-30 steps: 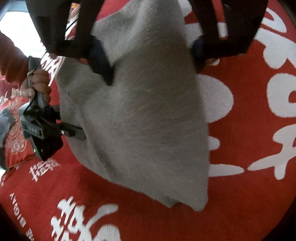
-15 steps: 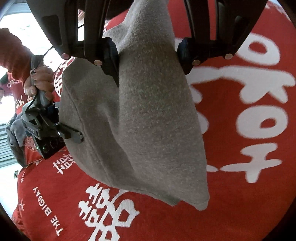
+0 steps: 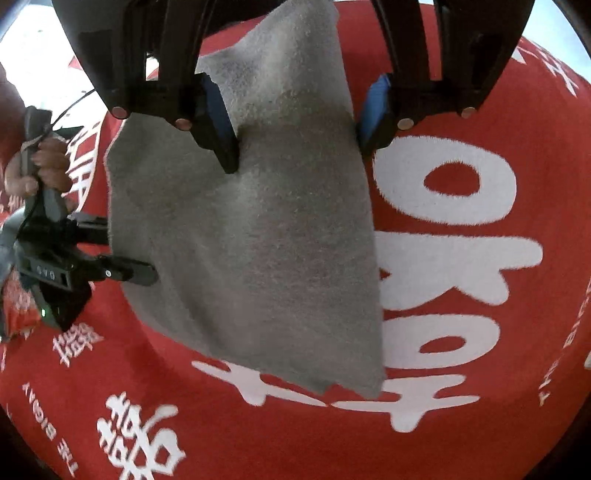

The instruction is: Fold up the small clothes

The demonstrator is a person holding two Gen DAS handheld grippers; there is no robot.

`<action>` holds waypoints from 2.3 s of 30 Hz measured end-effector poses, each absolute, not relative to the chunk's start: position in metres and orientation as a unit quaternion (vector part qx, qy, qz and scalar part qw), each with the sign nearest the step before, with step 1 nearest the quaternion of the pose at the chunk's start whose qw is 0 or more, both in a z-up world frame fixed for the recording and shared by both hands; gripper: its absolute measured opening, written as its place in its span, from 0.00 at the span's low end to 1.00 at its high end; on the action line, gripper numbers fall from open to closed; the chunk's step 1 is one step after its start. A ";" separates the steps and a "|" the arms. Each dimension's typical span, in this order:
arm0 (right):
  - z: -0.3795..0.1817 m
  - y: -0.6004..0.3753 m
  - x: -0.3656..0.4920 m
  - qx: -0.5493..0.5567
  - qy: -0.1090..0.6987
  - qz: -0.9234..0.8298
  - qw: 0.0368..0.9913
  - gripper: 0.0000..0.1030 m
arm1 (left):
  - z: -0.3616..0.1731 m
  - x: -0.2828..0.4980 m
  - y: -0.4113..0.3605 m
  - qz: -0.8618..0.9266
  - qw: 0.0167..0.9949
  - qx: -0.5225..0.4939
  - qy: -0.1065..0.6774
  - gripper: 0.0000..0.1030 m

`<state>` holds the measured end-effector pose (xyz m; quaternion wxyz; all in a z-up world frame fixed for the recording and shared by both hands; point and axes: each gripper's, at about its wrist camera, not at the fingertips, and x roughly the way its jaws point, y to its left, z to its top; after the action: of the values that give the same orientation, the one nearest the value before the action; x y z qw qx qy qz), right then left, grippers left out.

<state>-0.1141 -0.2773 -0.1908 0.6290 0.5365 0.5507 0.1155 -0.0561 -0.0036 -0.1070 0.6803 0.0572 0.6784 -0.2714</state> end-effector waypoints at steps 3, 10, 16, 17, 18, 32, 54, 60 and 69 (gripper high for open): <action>-0.175 -0.286 -0.128 0.518 0.549 0.078 0.651 0.63 | -0.094 -0.061 -0.002 -0.253 0.702 0.086 0.660 0.66; -0.127 -0.265 -0.167 0.493 0.553 0.092 0.666 0.63 | -0.067 -0.074 0.008 -0.224 0.734 0.129 0.628 1.00; -0.149 -0.234 -0.169 0.502 0.577 0.078 0.640 0.13 | -0.059 -0.075 0.002 -0.207 0.732 0.144 0.633 1.00; -0.144 -0.234 -0.168 0.492 0.572 0.075 0.652 0.13 | -0.057 -0.076 0.002 -0.207 0.733 0.143 0.632 1.00; -0.136 -0.233 -0.169 0.477 0.569 0.074 0.666 0.13 | -0.054 -0.077 0.001 -0.210 0.736 0.138 0.628 1.00; -0.142 -0.225 -0.196 0.348 0.629 0.006 0.695 0.21 | -0.067 -0.094 0.003 -0.180 0.724 0.166 0.644 1.00; -0.036 -0.186 -0.223 0.301 0.637 -0.064 0.706 0.81 | -0.005 -0.118 0.003 -0.160 0.712 0.197 0.654 1.00; 0.001 -0.174 -0.213 0.272 0.616 -0.076 0.736 0.90 | 0.011 -0.120 0.007 -0.154 0.711 0.193 0.658 1.00; 0.028 -0.166 -0.209 0.218 0.642 -0.126 0.724 0.90 | 0.040 -0.123 0.012 -0.151 0.720 0.208 0.645 1.00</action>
<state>-0.2086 -0.1661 0.0285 0.7244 0.2176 0.6419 -0.1259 -0.1232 0.0123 0.0397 0.7196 0.2077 0.6451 -0.1514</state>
